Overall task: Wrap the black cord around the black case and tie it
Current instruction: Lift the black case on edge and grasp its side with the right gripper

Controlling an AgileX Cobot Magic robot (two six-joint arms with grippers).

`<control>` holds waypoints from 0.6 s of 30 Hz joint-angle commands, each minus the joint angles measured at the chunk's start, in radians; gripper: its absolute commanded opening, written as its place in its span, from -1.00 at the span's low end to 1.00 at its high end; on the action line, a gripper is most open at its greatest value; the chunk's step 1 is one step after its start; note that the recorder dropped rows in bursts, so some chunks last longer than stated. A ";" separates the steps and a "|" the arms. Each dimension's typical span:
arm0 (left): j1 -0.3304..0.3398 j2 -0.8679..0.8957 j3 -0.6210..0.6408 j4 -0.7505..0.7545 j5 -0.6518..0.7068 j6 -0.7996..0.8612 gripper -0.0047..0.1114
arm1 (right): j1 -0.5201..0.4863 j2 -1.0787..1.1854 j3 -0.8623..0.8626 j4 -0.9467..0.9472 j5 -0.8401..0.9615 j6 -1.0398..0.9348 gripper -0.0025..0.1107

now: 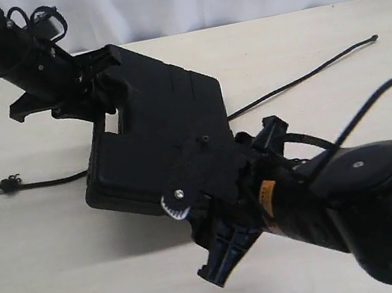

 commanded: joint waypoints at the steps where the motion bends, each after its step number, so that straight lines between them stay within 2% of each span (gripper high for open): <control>1: 0.005 -0.028 -0.018 -0.092 -0.027 -0.011 -0.92 | 0.001 0.027 -0.065 -0.048 0.076 0.048 0.29; 5: 0.005 -0.028 -0.018 -0.172 -0.039 -0.004 -0.92 | 0.001 0.020 -0.087 -0.132 0.118 0.059 0.29; 13: 0.005 -0.028 -0.018 -0.215 -0.061 -0.004 -0.92 | 0.001 0.020 -0.084 -0.129 0.120 0.048 0.30; 15: 0.005 -0.028 -0.018 -0.224 -0.065 -0.004 -0.92 | 0.001 0.020 -0.084 -0.129 0.141 0.013 0.39; 18: 0.005 -0.028 -0.018 -0.262 -0.065 -0.004 -0.92 | 0.001 0.020 -0.084 -0.125 0.212 -0.007 0.66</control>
